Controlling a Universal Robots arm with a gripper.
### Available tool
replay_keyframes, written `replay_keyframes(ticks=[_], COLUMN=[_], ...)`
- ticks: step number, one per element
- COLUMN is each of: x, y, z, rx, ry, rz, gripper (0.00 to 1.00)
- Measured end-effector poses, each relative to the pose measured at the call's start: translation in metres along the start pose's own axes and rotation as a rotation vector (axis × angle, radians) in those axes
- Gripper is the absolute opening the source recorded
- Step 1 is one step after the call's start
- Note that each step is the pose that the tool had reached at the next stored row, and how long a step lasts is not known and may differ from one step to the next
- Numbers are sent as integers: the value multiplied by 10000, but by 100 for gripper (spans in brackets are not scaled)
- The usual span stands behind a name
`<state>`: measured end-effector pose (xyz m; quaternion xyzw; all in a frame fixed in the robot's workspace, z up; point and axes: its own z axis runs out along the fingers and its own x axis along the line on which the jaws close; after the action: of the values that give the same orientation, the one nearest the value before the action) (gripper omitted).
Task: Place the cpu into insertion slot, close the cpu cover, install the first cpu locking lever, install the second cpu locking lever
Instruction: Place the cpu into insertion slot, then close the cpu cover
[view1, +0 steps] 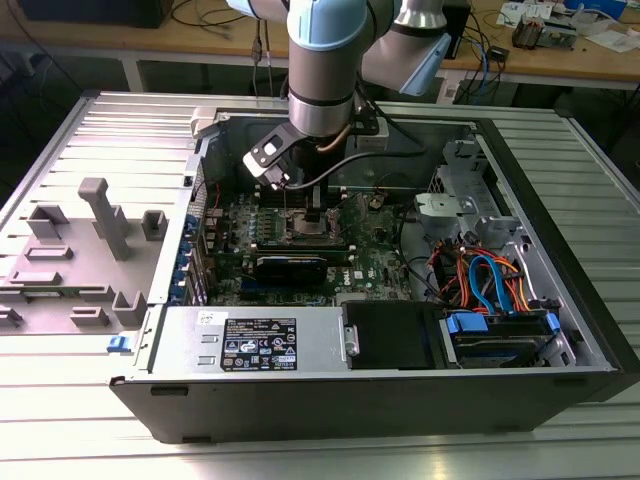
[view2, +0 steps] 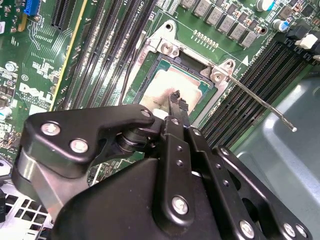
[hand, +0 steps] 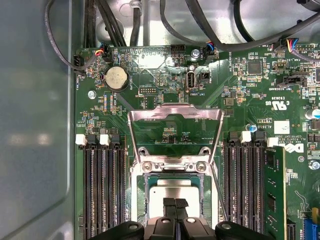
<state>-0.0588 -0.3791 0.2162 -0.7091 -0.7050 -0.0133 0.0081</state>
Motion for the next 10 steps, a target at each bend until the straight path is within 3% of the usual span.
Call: replay_keyframes(ticks=[10], x=[1], y=[0], z=[-27], rx=[4], ry=[0], rz=[0], gripper=[11])
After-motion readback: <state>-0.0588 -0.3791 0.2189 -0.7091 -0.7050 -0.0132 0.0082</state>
